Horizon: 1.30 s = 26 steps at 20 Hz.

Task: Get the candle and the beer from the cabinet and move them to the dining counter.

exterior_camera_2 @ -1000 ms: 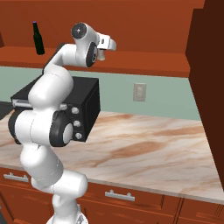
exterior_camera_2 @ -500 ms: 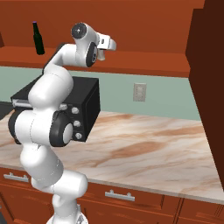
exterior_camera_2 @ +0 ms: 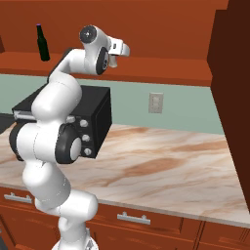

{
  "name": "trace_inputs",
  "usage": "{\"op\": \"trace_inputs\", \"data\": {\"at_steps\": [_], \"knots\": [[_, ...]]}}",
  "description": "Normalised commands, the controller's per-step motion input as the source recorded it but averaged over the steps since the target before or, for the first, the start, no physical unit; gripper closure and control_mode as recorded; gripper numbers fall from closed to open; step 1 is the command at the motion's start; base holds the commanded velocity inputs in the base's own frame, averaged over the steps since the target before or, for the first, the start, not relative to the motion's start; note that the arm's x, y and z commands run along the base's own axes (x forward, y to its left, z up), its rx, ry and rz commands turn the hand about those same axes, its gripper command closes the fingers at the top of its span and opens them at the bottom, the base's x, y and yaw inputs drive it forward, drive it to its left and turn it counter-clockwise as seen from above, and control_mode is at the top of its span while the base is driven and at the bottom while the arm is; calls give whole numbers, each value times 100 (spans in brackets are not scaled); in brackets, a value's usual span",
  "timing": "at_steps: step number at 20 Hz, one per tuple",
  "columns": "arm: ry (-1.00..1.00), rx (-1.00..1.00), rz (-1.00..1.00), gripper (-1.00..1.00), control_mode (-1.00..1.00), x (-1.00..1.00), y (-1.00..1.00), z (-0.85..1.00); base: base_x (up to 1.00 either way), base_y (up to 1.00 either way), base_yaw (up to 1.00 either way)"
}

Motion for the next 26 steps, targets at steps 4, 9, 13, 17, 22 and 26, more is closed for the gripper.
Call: {"op": "trace_inputs", "data": {"at_steps": [4,9,13,17,22,26], "knots": [[0,0,0,100,-100,0,0,0,0,0,0],[0,0,0,100,-100,0,0,0,0,0,0],[0,0,0,100,-100,0,0,0,0,0,0],[0,0,0,100,-100,0,0,0,0,0,0],[-1,0,0,100,-100,-20,0,0,0,0,0],[-7,0,1,100,-100,-95,0,0,0,0,0]]}}
